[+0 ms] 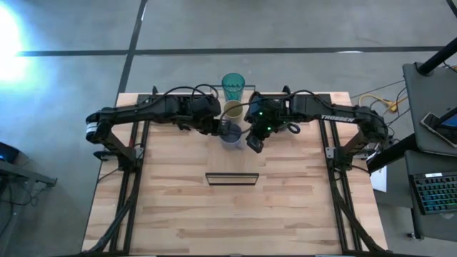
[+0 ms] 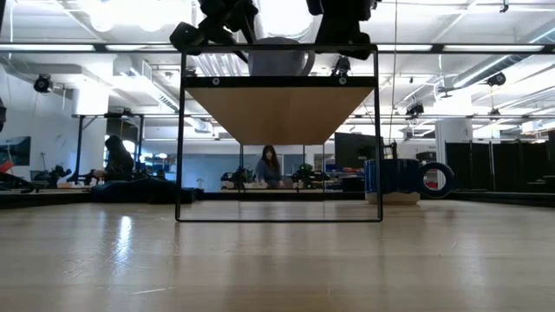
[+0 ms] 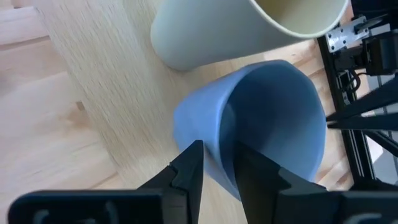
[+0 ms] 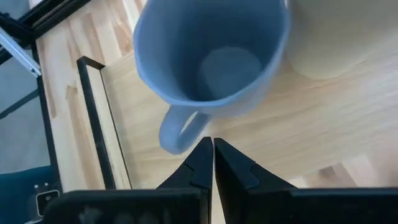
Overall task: Stack small to large cups/mugs on shelf
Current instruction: Put the purple mug on the shelf
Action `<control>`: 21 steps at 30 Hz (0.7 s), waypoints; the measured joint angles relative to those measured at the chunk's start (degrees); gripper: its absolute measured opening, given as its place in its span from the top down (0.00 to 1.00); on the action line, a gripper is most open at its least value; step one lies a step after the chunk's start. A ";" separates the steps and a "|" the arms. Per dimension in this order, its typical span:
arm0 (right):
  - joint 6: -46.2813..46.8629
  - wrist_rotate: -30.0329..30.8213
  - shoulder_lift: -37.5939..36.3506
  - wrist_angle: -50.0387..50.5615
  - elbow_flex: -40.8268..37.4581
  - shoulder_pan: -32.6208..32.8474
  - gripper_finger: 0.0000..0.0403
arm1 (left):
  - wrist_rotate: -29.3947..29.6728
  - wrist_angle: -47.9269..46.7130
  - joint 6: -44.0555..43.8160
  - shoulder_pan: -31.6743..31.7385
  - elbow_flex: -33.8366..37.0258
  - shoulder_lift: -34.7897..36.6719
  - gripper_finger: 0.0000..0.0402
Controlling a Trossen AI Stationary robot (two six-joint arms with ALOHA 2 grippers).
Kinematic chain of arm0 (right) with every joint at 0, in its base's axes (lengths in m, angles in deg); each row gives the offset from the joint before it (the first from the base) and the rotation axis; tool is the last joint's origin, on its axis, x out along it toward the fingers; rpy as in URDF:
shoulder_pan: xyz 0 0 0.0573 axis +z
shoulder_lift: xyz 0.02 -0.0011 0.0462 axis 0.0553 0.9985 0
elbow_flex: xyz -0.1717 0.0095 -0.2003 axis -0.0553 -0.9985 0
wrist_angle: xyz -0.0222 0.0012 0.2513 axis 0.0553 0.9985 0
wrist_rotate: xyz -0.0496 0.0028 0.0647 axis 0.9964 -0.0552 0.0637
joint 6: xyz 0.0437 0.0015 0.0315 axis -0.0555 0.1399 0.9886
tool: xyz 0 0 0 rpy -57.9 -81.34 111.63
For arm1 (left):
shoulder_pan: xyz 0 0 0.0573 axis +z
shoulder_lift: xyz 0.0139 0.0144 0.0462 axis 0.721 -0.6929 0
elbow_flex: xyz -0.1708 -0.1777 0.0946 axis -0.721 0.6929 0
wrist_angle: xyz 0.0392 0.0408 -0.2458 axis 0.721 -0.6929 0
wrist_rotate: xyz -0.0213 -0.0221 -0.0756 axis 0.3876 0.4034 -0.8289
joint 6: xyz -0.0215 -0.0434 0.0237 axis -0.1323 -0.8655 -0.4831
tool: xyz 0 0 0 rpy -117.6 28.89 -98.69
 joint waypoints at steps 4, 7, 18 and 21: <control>0.76 -0.15 -0.20 0.25 0.00 0.11 0.98 | -0.85 -0.10 1.55 -0.01 0.00 0.44 0.82; 1.85 -0.51 -0.35 0.63 0.00 0.79 0.98 | -1.01 -1.27 3.05 -0.09 0.05 1.17 0.82; 7.06 -0.67 -0.90 0.23 0.00 3.85 0.98 | 2.16 -3.46 8.82 -0.09 2.95 4.33 0.82; 9.07 -0.67 -0.90 -0.12 0.00 3.97 0.98 | 2.27 -3.09 10.90 -0.09 2.97 4.53 0.82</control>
